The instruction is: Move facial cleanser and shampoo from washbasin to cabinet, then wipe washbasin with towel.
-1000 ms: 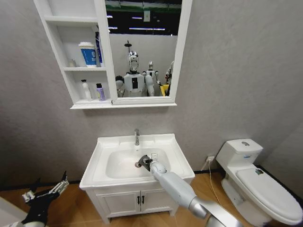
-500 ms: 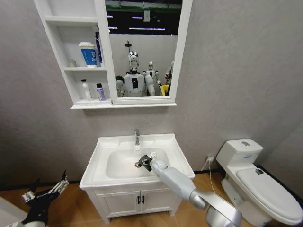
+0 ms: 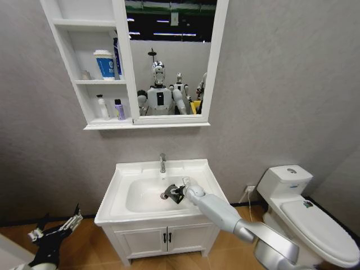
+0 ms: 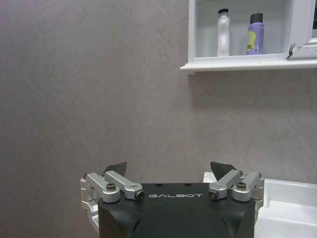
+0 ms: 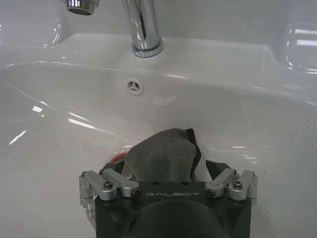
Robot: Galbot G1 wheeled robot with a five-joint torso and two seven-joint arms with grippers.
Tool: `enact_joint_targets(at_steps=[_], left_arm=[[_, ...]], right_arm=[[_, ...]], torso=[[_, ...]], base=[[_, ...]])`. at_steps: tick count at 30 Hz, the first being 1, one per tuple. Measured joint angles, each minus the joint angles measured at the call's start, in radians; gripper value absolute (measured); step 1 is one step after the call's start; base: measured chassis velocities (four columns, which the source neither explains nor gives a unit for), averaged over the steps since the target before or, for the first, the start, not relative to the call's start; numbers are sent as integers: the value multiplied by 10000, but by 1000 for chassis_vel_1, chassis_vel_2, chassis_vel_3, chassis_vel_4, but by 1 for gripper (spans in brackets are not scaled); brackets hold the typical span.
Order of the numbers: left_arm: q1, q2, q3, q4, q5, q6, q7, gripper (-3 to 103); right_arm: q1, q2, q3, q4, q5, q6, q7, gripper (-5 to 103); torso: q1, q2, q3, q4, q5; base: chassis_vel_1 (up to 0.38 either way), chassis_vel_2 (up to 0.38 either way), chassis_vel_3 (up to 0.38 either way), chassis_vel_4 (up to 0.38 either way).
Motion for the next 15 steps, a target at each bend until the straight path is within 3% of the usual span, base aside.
enact_joint_targets(at_steps=[6, 15], left_arm=[[-8, -119, 111, 34, 97, -34, 11, 96], [-28, -163, 73, 82, 91, -88, 12, 96]], right_arm=[[334, -144, -124, -147, -3, -371, -1320, 99], [1062, 119, -716, -1106, -302, -432, -2472, 100]], torso=[[0, 0, 0, 1, -2], [0, 0, 0, 1, -2]], base=[[0, 0, 0, 0], [0, 0, 0, 0]])
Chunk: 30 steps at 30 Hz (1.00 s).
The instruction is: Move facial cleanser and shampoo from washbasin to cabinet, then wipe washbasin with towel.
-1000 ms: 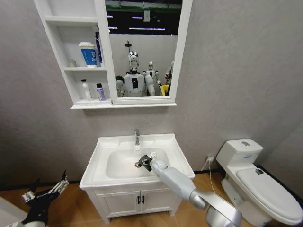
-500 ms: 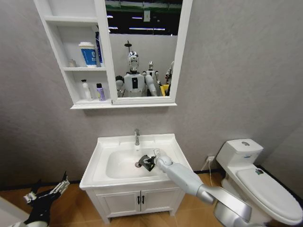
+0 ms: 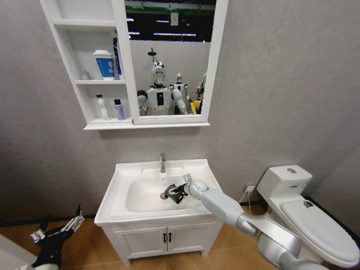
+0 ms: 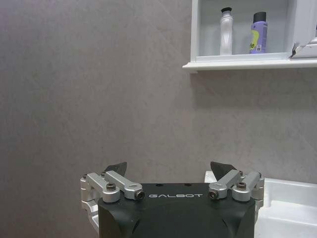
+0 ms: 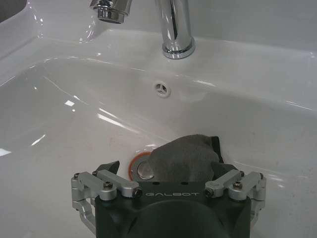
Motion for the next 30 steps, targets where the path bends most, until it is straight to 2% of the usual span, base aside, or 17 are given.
enact_joint_targets(at_steps=[6, 12, 30], left_arm=[[-62, -21, 46, 112, 9, -30, -3, 96], [-108, -55, 116, 140, 17, -44, -4, 96], [-161, -23, 24, 240, -48, -94, -22, 96]], right_arm=[[264, -9, -586, -413, -576, -12, -900, 100], [274, -6, -754, -573, -806, -2, -937, 100], [293, 715, -843, -2108, -2309, 663, -1150, 100]], torso=[[0, 0, 0, -1, 0], [0, 0, 0, -1, 1], [0, 0, 0, -1, 0]], base=[[0, 0, 0, 0], [0, 0, 0, 0], [0, 0, 0, 0]])
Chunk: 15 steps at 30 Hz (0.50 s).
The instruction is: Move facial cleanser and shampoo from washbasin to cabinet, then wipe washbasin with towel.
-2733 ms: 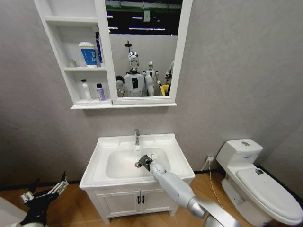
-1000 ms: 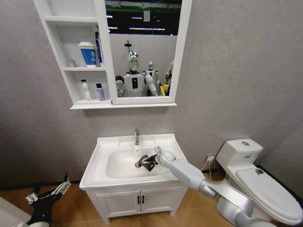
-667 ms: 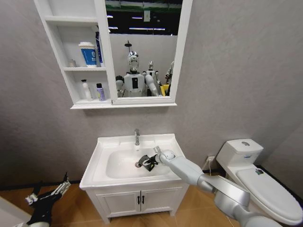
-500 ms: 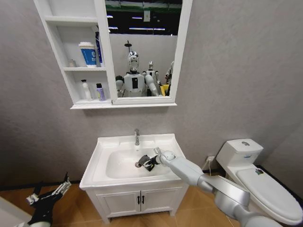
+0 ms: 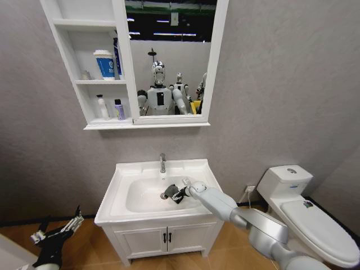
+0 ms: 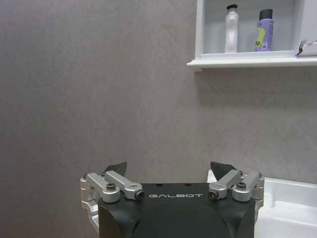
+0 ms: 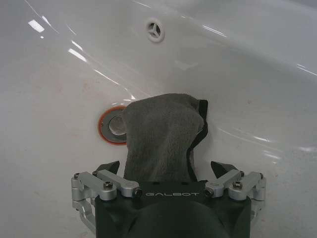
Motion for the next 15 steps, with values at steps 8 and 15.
enact_joint_targets(at_steps=[8, 15], left_arm=[[4, -29, 21, 5, 4, -12, -4, 96], [20, -39, 21, -3, 15, -16, -4, 96]], right_arm=[[-29, 324, 243, -563, -583, 518, -91, 85], [-73, 428, 315, -765, -731, 679, -3, 64]], torso=[[0, 0, 0, 1, 0], [0, 0, -1, 1, 0]], base=[[0, 0, 0, 0], [0, 0, 0, 0]])
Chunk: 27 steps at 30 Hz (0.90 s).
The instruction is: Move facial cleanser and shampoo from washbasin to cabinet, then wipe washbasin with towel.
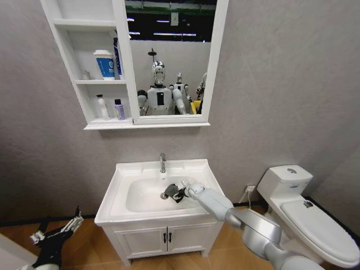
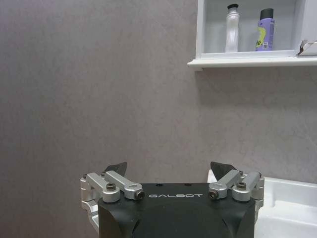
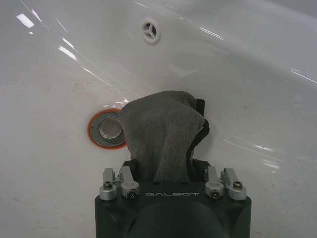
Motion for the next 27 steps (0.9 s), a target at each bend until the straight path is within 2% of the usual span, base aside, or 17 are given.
enact_joint_targets(at_steps=[1, 2, 3, 6, 7, 10, 11, 12, 13, 15, 18, 20, 21, 23, 24, 27], left_arm=[[5, 6, -20, -9, -6, -1, 0, 96], [10, 12, -34, -15, -9, -1, -1, 96], [10, 12, -34, -15, -9, -1, -1, 96], [28, 24, -58, -28, -19, -1, -3, 96], [28, 24, -58, -28, -19, -1, -3, 96], [39, 35, -72, -45, -28, -2, -8, 96], [39, 35, -72, -45, -28, -2, -8, 96], [46, 39, -72, -49, -28, -2, -12, 96], [46, 39, -72, -49, -28, -2, -12, 96], [90, 77, -73, -85, -28, -2, -57, 96], [153, 116, -112, -142, -42, 4, -86, 96], [272, 165, -283, -235, -128, 34, -121, 96], [272, 165, -283, -235, -128, 34, -121, 96], [351, 191, -449, -301, -202, 53, -154, 96], [351, 191, -449, -301, -202, 53, -154, 96], [402, 163, -521, -387, -241, 79, -193, 96]], right_arm=[[-59, -1, 17, 14, -15, 10, -3, 53], [-114, -1, 36, 40, -21, 14, -2, 47], [-114, -1, 36, 40, -21, 14, -2, 47], [-291, -2, 105, 190, -30, 4, 28, 37], [-291, -2, 105, 190, -30, 4, 28, 37], [-372, 41, 189, 300, 208, -176, 233, 20], [-372, 41, 189, 300, 208, -176, 233, 20], [-374, 84, 209, 325, 509, -320, 309, 15], [-374, 84, 209, 325, 509, -320, 309, 15], [-370, 342, 240, 283, 1302, -671, 393, 8], [-361, 572, 288, 155, 1661, -782, 421, 6], [-359, 1098, 542, -167, 2021, -877, 453, 6], [-359, 1098, 542, -167, 2021, -877, 453, 6], [-369, 1714, 967, -628, 2038, -763, 389, 6], [-369, 1714, 967, -628, 2038, -763, 389, 6], [-485, 2314, 1742, -1011, 1761, -358, -86, 6]], torso=[[0, 0, 0, 0, 0], [0, 0, -1, -1, 0], [0, 0, -1, -1, 0], [-1, 1, -1, -1, 0], [-1, 1, -1, -1, 0], [-1, 1, -1, -1, 0], [-1, 1, -1, -1, 0], [-1, 1, -1, -2, -1], [-1, 1, -1, -2, -1], [0, 0, 0, -1, 0], [0, 0, 1, -2, -2], [0, 0, 2, 0, 0], [0, 0, 2, 0, 0], [-1, -1, 1, 1, -1], [-1, -1, 1, 1, -1], [0, 0, 1, 4, 2]], base=[[0, 0, 0, 0], [0, 0, 0, 0], [0, 0, 0, 0], [0, 0, 0, 0], [0, 0, 0, 0], [0, 0, 0, 0], [0, 0, 0, 0], [0, 0, 0, 0], [0, 0, 0, 0], [0, 0, 0, 0], [0, 0, 0, 0], [0, 0, 0, 0], [0, 0, 0, 0], [0, 0, 0, 0], [0, 0, 0, 0], [0, 0, 0, 0]])
